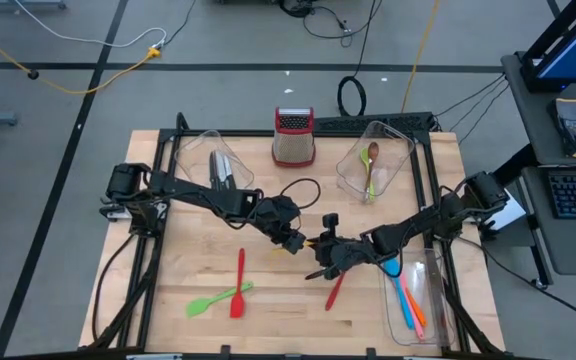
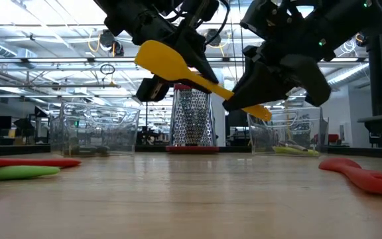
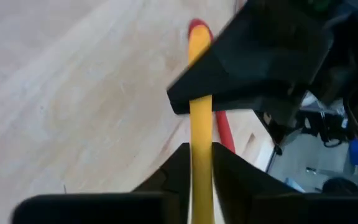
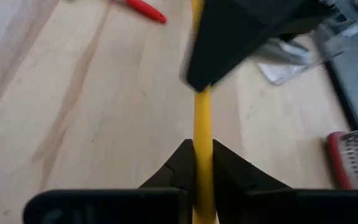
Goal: Pick & Place Kitchen Items
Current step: Put the yellow spatula into the bottom right transparent bin
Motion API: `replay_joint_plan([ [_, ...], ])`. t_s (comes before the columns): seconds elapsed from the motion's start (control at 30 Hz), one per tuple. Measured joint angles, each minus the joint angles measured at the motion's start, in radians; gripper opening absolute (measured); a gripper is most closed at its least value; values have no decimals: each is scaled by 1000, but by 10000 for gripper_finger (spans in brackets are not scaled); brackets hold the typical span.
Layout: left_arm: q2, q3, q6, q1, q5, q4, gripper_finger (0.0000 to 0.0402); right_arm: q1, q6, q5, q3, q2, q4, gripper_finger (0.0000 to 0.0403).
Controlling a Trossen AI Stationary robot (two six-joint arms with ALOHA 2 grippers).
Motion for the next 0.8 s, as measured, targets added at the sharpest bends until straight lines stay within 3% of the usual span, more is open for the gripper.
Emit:
replay_joint_plan([
  [0.27, -1, 0, 124, 6, 0, 89, 149, 2, 69, -16, 1, 0, -65, 21],
  [0.4, -2, 0, 258, 48, 75, 181, 183, 2, 137, -74, 1, 0, -115, 21],
  [0.53, -23, 0, 360, 109, 158, 206, 199, 6, 232, -94, 1, -5, -185, 21],
  [0.8, -135, 0, 652, 182, 54, 162, 202, 16, 491, -92, 1, -124, -378, 21],
])
